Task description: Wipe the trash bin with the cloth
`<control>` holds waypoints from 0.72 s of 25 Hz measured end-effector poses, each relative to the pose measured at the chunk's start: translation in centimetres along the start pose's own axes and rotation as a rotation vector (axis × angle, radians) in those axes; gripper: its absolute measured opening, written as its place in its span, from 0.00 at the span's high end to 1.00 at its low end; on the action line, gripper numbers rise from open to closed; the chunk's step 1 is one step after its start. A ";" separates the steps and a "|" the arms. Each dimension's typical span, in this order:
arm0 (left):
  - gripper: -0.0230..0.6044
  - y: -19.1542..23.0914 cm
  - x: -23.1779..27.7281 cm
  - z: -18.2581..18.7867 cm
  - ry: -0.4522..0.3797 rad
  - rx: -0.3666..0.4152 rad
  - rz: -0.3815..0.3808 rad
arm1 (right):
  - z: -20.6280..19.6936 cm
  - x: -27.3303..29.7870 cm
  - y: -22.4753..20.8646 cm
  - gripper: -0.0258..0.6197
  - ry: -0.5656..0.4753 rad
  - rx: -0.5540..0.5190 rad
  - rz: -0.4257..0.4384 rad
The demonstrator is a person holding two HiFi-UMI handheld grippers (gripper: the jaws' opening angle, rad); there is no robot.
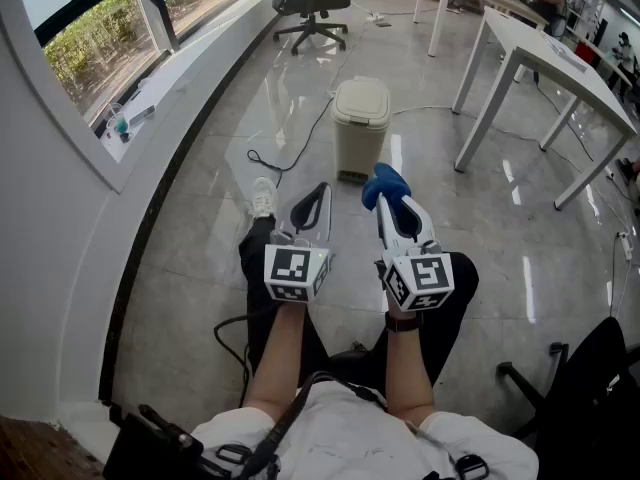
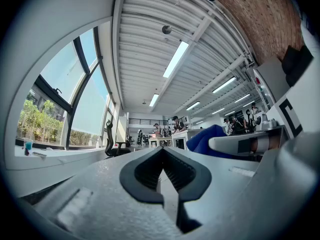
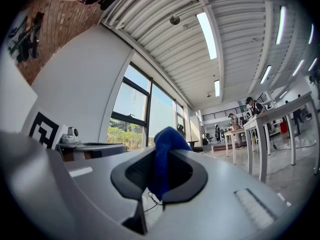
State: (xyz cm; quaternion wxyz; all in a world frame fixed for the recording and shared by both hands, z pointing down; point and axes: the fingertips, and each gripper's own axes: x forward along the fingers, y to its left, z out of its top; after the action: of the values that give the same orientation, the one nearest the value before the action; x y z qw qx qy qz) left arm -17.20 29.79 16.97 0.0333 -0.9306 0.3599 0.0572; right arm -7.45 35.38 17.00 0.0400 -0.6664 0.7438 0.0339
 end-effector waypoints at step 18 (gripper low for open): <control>0.96 7.8 15.6 -8.0 0.072 -0.086 0.004 | -9.8 15.3 -9.0 0.90 0.104 0.135 -0.023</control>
State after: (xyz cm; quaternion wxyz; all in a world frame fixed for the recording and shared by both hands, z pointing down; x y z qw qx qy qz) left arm -10.32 12.85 22.71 -0.0198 -0.9320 0.3598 0.0392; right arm -0.31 18.27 25.22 0.0466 -0.6715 0.7377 -0.0512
